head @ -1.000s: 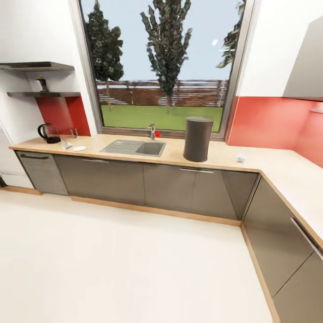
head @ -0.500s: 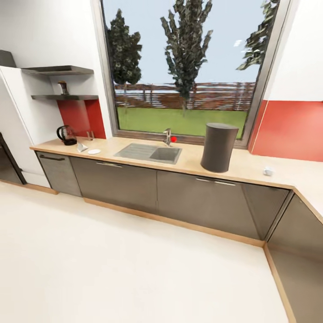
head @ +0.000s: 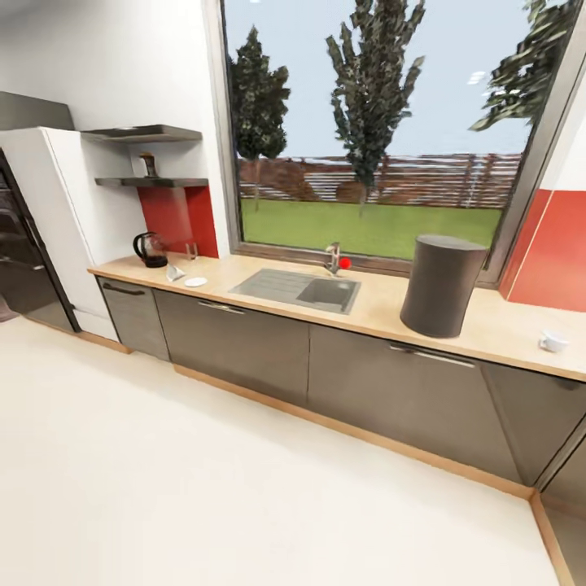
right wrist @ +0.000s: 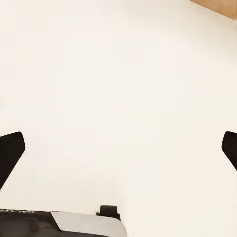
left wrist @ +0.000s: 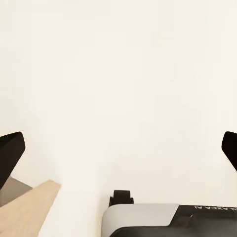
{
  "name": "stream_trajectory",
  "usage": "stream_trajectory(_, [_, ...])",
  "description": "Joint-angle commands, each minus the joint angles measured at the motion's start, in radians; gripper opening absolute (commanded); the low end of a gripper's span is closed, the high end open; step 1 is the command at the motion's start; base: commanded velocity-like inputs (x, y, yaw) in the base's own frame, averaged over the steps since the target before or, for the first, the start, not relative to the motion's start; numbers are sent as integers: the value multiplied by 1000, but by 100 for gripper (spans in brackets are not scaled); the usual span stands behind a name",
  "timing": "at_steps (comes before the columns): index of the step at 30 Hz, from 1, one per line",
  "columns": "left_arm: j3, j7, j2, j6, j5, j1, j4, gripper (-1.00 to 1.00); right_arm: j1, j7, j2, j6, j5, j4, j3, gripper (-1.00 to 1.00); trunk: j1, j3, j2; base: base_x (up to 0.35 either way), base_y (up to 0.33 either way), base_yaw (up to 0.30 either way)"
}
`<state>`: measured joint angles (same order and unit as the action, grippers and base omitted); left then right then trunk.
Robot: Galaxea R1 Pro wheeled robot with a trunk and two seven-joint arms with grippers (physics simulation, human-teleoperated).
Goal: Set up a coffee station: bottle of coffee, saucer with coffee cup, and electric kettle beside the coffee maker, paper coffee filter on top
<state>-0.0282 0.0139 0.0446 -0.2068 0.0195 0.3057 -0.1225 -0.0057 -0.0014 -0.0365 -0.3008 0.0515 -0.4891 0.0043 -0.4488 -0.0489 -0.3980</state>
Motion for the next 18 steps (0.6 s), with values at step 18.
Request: stream_trajectory(18, [-2,1,0,-3,2,1,0,100,-1,0,-2,-3,39,0,0,100,-1,-1,-2,338,20,10])
